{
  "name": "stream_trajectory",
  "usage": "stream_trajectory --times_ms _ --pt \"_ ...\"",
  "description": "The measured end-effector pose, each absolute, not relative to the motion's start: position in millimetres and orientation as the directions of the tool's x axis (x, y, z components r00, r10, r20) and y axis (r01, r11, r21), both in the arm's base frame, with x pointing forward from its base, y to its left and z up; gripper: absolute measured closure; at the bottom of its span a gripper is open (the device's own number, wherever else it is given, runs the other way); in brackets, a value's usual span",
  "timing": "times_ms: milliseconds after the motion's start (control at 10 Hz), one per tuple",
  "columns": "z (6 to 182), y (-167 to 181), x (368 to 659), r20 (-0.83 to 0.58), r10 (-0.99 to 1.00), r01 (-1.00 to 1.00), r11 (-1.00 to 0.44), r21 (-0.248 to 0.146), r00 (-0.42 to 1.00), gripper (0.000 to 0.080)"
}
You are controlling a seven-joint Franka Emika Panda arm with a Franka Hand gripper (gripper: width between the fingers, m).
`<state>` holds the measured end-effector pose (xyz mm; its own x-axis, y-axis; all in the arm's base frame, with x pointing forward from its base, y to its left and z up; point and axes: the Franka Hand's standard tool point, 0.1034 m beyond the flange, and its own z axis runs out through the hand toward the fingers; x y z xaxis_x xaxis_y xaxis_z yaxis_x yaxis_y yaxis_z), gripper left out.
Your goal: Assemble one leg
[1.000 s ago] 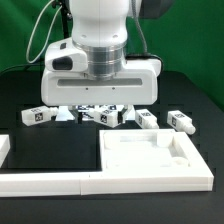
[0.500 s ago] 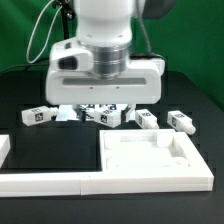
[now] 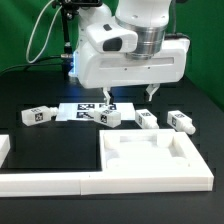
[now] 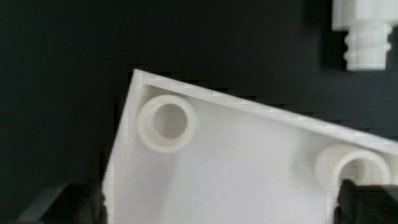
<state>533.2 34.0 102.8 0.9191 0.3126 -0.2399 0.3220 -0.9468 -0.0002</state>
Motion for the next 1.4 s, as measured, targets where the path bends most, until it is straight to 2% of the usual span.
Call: stream_trajectory --times_ms 100,300,500,1000,1300,1400 --pt "100.3 33.5 532.8 -0.229 0.378 0.386 -0.922 -0.009 0.897 0.0151" --pt "83.9 26.0 494.4 -0.237 0.519 0.532 -0.847 -0.008 0.822 0.0151" --pt "80.9 21.5 466.7 -0.251 0.573 0.586 -0.810 -0.028 0.780 0.0151" --pt "80.9 23.1 461.0 -0.273 0.596 0.609 -0.792 -0.047 0.755 0.0151" --pt "83.4 15.4 419.8 -0.511 0.509 0.597 -0.802 0.008 0.692 0.0151" --pt "81.9 17.0 415.5 -0.556 0.480 0.583 -0.812 0.011 0.679 0.0151"
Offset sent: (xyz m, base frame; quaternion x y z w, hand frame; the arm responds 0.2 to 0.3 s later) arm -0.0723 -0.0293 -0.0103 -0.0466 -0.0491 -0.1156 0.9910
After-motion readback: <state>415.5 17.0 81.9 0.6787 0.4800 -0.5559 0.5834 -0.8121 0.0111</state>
